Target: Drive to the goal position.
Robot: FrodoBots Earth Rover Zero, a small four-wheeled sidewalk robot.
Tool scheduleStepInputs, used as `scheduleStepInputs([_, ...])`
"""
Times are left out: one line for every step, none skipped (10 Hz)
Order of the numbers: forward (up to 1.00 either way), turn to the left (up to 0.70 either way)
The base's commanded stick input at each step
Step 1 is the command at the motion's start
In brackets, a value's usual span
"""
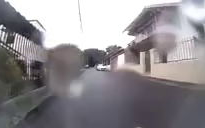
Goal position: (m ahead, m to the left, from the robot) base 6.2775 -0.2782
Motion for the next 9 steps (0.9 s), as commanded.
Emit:
scheduleStepInputs([0.70,0.00])
scheduleStepInputs([0.70,0.00])
scheduleStepInputs([0.70,0.00])
scheduleStepInputs([0.70,0.00])
scheduleStepInputs([0.70,0.00])
scheduleStepInputs([0.70,0.00])
scheduleStepInputs([0.70,0.00])
scheduleStepInputs([0.70,0.00])
scheduleStepInputs([0.70,0.00])
